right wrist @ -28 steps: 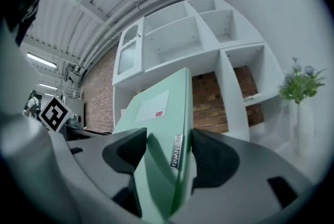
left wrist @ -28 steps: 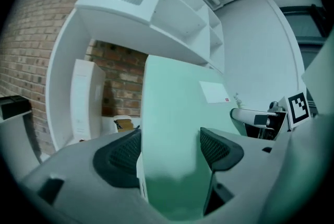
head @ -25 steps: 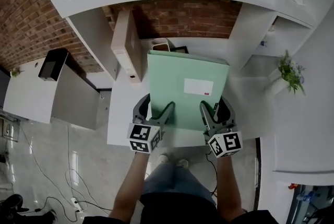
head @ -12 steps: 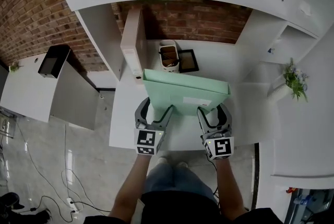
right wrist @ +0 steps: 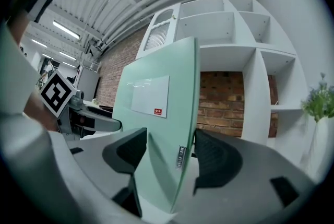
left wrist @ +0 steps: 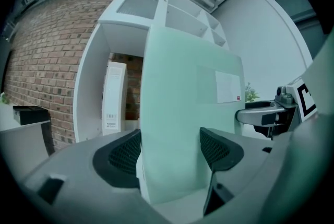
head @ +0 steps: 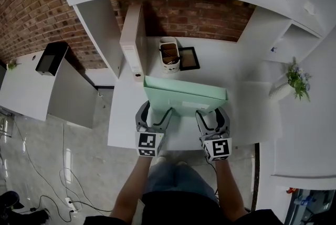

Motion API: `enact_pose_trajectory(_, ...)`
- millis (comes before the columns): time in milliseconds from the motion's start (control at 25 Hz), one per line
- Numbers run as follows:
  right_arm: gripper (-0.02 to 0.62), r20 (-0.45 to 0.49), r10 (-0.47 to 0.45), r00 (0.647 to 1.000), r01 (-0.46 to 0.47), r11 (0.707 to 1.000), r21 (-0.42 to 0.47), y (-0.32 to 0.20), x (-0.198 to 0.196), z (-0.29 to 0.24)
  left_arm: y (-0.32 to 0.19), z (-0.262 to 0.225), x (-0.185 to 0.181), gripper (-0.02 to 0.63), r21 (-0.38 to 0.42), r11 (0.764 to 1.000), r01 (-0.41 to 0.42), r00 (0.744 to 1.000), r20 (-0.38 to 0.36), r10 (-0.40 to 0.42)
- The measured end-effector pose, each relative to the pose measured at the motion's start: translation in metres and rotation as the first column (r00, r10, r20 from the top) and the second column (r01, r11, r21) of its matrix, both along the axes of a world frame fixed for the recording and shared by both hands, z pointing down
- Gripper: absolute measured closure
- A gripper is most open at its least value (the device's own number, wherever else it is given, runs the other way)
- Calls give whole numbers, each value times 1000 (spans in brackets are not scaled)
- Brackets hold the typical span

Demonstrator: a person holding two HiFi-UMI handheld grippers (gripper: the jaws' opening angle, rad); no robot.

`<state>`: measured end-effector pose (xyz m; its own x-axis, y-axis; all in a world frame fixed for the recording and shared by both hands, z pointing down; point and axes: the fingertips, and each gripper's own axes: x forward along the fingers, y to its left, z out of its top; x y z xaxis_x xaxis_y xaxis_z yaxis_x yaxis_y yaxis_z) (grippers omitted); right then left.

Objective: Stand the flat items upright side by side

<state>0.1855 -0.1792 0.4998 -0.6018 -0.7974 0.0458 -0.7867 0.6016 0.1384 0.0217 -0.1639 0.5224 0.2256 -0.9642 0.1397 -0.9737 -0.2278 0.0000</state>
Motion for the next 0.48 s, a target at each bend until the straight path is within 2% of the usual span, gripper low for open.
enact_pose_trajectory(280,327,-49,-36,998,34,999,-40,0,1,2,4,1,0,261,-27,999,-43,999,0,43)
enact_pose_trajectory(480,327,-62,-65,996,60,995,-81,0,1,1,7,1,0,261,-58,997,-42,999,18,43)
